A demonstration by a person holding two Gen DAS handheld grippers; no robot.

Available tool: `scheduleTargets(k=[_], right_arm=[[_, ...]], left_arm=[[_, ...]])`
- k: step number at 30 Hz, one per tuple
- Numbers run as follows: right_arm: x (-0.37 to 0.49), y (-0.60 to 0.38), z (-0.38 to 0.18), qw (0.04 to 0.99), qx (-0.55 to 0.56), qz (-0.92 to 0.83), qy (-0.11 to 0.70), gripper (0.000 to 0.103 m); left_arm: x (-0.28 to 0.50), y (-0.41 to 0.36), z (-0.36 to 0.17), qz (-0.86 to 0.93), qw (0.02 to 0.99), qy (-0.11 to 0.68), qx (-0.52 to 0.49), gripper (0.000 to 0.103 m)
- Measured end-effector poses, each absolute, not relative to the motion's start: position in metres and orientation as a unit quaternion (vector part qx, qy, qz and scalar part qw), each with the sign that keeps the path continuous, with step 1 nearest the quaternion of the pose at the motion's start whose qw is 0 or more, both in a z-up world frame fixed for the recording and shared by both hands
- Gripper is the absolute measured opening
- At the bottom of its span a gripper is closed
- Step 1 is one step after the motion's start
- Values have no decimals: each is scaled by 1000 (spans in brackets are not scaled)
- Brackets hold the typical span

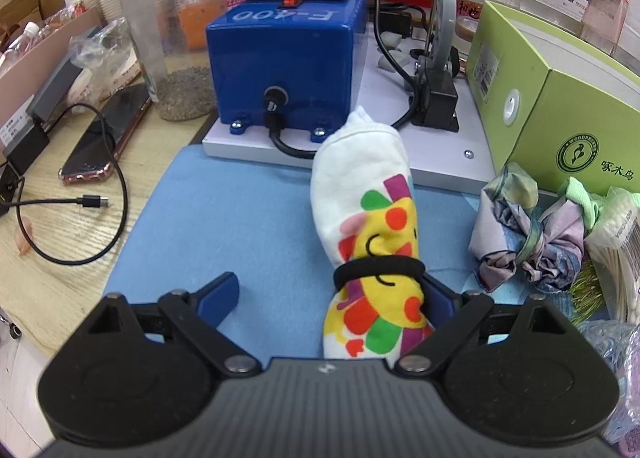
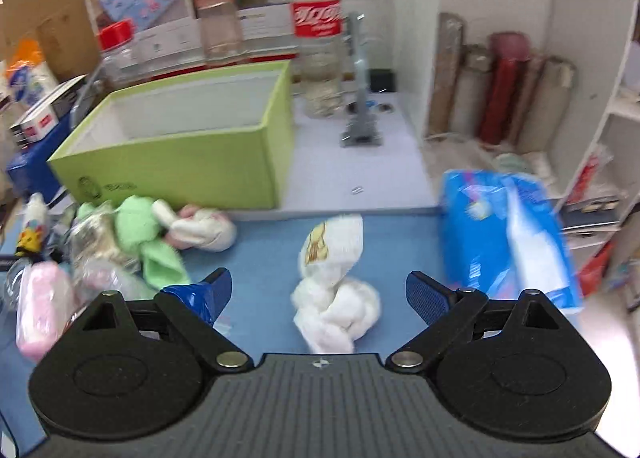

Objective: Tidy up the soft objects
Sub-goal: 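Grasp the colourful sock bundle with the left gripper while the right grasps the white towel bundle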

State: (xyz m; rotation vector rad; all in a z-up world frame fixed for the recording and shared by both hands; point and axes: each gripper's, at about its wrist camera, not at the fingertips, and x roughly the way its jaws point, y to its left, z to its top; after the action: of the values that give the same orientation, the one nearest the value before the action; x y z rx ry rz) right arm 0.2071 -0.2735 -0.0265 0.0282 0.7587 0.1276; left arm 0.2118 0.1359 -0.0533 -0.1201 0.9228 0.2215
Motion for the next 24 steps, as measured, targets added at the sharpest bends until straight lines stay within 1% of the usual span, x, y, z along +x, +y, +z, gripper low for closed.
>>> scheduleTargets(k=[4, 8, 12, 14, 18, 24], right_arm=[[229, -272, -55, 923, 24, 39, 383, 81], [241, -270, -69, 915, 30, 60, 399, 81], [239, -272, -71, 919, 14, 57, 391, 84], [242, -269, -75, 920, -19, 47, 390, 85], [242, -274, -75, 922, -19, 52, 382, 87], [234, -276, -76, 926, -18, 43, 375, 87]], left_arm=[[212, 136, -54, 105, 888, 443, -57, 93], [212, 136, -54, 101, 889, 443, -56, 93], [214, 135, -54, 102, 890, 441, -55, 93], [214, 135, -54, 102, 890, 441, -54, 93], [214, 135, -54, 97, 892, 438, -52, 93], [213, 135, -54, 96, 892, 438, -52, 93]])
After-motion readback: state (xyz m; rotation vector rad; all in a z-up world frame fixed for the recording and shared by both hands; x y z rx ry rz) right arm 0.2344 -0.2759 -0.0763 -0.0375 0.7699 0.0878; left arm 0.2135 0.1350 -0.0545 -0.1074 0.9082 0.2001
